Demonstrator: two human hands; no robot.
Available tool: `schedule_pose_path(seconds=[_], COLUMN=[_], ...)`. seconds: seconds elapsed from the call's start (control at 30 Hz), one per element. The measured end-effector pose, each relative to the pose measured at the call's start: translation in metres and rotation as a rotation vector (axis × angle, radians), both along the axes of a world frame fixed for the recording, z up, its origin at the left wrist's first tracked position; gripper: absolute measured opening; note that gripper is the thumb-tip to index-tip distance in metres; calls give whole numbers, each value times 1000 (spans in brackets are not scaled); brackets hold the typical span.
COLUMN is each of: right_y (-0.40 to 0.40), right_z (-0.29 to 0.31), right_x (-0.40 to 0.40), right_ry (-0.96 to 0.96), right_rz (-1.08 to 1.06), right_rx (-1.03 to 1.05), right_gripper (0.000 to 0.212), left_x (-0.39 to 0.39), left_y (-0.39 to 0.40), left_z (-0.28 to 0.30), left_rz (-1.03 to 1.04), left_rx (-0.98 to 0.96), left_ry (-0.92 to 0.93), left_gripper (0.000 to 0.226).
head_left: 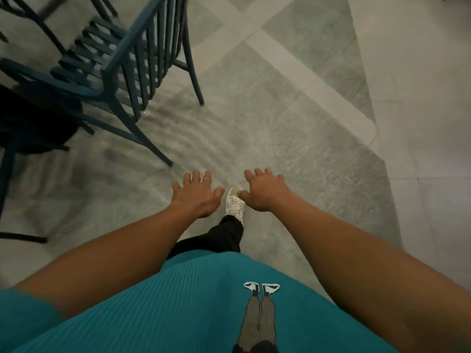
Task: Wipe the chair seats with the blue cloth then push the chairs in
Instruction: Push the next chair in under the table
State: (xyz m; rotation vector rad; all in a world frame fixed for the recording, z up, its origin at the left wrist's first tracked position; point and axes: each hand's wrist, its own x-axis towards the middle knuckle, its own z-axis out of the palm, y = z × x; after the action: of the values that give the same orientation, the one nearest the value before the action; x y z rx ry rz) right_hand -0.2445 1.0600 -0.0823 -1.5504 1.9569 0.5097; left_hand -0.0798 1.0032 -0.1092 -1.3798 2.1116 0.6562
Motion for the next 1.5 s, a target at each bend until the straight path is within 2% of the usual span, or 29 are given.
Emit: schedule_pose_path(seconds=[0.2, 0.33, 0.47, 0.67, 0.87, 0.97, 1.03, 1.13, 1.23, 1.27, 1.3, 1.37, 1.4, 1.5], right_y=[-95, -151, -229, -340, -439, -476, -499, -531, -562, -571, -579, -589, -594, -602], right_z=[-15, -15, -4, 14, 34, 57, 69, 74, 63, 57, 52, 47, 46, 46], right_x=[-54, -82, -102, -100, -90, -92, -94, -91, -87, -86, -84, -82, -81, -76], right_ry=[26, 10, 6, -24, -115, -254, -342, -354, -275, -216, -155, -109, -114, -130], right_rz=[231, 364, 460, 644, 875, 1026, 1057, 1063, 1049, 1051, 1061, 1095, 1112, 1194], right_rx=[27, 71, 31, -167, -402, -592, -655, -672, -574, -492, -411, -325, -328, -344], right_gripper=[67, 68, 68, 72, 77, 73, 78, 95, 108, 104, 91, 52, 41, 32], left_x=[-55, -84, -105, -131, -150, -154, -150, -131, -106, -100, -94, -87, -85, -87], left_y=[-58, -89, -137, -210, -276, -304, -320, -345, -365, -370, -375, -378, -380, -383], left_z=[-26, -22, -7, 17, 42, 64, 76, 87, 82, 78, 74, 69, 68, 71], left_rz=[209, 354, 494, 659, 849, 946, 981, 1021, 1077, 1088, 1085, 1055, 1046, 1029], left_rx=[48, 107, 52, -154, -462, -638, -725, -707, -529, -452, -392, -371, -382, -403], left_ry=[24, 21, 54, 31, 7, -29, -74, -169, -194, -184, -176, -176, -185, -261], left_gripper=[73, 73, 74, 75, 76, 86, 99, 115, 117, 111, 98, 62, 51, 43])
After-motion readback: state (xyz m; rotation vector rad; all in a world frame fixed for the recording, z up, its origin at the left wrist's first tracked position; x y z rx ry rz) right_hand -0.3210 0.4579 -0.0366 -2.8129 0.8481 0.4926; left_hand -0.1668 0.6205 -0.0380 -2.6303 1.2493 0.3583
